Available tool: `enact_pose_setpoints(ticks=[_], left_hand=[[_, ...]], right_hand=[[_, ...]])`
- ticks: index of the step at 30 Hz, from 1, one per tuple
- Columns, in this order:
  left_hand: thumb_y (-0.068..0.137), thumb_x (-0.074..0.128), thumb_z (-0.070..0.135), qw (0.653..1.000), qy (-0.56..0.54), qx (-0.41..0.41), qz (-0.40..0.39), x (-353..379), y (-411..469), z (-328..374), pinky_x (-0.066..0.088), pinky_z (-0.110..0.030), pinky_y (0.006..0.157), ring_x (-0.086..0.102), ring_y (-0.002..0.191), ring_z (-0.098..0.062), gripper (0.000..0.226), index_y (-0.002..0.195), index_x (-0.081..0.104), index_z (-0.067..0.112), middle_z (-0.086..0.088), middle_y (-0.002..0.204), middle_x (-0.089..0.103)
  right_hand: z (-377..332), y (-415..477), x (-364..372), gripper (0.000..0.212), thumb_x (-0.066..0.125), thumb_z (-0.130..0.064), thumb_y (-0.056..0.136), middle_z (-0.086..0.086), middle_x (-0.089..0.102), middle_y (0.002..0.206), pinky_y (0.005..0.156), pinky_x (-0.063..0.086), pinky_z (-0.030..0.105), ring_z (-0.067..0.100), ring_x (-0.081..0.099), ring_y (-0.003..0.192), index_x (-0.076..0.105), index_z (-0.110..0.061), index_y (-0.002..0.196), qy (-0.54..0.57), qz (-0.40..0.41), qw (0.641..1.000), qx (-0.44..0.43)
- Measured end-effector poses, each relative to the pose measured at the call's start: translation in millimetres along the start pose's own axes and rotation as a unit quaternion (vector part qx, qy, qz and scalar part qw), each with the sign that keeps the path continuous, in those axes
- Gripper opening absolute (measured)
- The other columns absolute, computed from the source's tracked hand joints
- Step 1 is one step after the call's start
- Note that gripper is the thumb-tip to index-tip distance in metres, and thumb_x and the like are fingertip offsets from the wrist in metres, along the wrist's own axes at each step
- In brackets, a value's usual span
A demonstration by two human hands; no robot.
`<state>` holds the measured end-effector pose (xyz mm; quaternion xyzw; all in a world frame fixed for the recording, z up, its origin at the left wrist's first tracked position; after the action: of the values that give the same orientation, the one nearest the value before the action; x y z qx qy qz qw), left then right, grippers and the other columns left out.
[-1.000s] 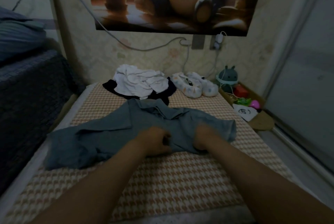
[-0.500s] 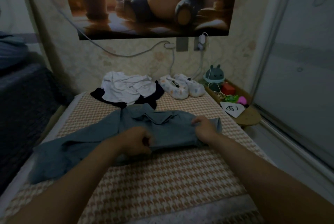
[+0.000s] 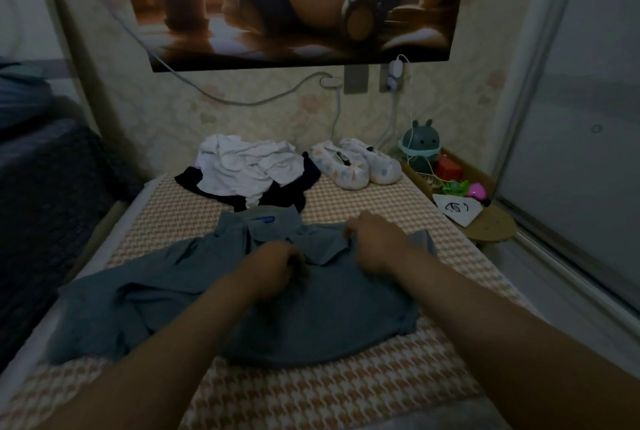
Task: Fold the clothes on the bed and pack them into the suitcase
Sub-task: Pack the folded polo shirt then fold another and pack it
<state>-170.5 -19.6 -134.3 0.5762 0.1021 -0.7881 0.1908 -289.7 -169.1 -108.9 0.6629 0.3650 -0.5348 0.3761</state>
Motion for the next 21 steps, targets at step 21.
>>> enact_pose_setpoints(ticks=[21], left_hand=[[0.095, 0.055, 0.01, 0.962, -0.14, -0.097, 0.214, -13, 85, -77, 0.037, -0.036, 0.101, 0.048, 0.119, -0.03, 0.045, 0.138, 0.044, 0.004, -0.019, 0.132, 0.048]], right_hand=[[65, 81, 51, 0.031, 0.045, -0.022, 0.096, 0.01, 0.057, 0.125, 0.091, 0.046, 0.037, 0.027, 0.055, 0.109, 0.054, -0.015, 0.125, 0.237, 0.062, 0.946, 0.211]])
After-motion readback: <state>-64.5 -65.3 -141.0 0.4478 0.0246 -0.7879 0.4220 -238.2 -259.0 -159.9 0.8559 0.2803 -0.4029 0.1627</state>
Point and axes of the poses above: each hand's wrist, its own y-axis towards the middle knuckle, its own x-axis out of the palm, z = x × y, the point moved 6 cm from there along y, towards the middle knuckle
